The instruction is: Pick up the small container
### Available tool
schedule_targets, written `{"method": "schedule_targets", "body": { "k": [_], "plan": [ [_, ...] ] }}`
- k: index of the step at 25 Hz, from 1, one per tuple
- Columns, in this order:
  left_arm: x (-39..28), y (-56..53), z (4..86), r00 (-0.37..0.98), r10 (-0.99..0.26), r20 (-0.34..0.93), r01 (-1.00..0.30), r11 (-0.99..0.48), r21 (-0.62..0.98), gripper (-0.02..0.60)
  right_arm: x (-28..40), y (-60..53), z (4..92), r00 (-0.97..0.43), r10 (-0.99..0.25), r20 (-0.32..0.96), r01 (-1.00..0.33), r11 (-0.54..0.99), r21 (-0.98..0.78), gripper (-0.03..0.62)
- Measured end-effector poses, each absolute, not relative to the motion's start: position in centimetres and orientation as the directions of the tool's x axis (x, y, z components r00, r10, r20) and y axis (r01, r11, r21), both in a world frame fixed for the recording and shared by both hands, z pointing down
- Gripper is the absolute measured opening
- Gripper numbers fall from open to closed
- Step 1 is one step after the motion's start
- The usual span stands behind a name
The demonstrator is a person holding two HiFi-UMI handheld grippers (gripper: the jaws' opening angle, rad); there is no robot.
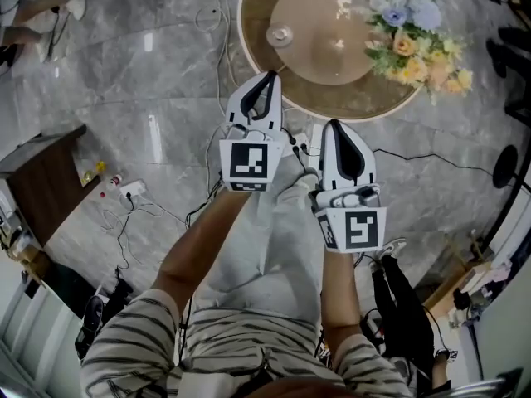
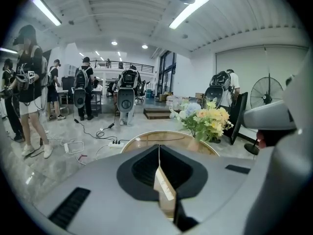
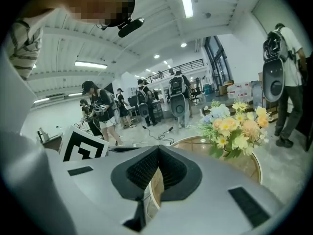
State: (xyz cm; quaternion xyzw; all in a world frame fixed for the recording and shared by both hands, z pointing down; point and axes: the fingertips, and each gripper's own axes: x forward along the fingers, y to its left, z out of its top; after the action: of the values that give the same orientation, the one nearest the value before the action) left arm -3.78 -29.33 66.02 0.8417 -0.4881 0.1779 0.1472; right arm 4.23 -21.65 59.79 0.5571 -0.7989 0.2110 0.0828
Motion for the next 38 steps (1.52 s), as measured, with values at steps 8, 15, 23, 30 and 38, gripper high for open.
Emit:
{"method": "schedule_targets", "body": {
  "k": [8, 15, 23, 30, 38],
  "plan": [
    [-3.7, -31.9, 71.3, 0.46, -0.752, 0.473, -0.871, -0.485, 0.076, 0.018, 4.2, -22.7, 63.1, -0.355, -0.853, 0.383, -0.926, 0.264, -0.269, -0.005],
    [-3.3, -33.8, 75.3, 0.462, -0.731, 0.502, -0.87, -0.485, 0.094, 0.135, 4.1, -23.3, 65.5, -0.348, -0.843, 0.411, -0.928, 0.245, -0.282, -0.003],
    [-2.9, -35.7, 79.1, 0.443, -0.728, 0.523, -0.871, -0.488, 0.059, 0.273, 4.0, -24.7, 66.5, -0.345, -0.844, 0.41, -0.927, 0.239, -0.288, -0.003],
    [-2.6, -37.2, 82.9, 0.446, -0.715, 0.539, -0.862, -0.506, 0.043, 0.35, 3.9, -24.6, 68.2, -0.341, -0.834, 0.434, -0.928, 0.226, -0.294, -0.003],
    [-1.2, -39.3, 85.7, 0.443, -0.708, 0.55, -0.851, -0.525, 0.011, 0.382, 4.2, -24.4, 69.8, -0.325, -0.828, 0.456, -0.931, 0.194, -0.31, -0.002]
  ]
}}
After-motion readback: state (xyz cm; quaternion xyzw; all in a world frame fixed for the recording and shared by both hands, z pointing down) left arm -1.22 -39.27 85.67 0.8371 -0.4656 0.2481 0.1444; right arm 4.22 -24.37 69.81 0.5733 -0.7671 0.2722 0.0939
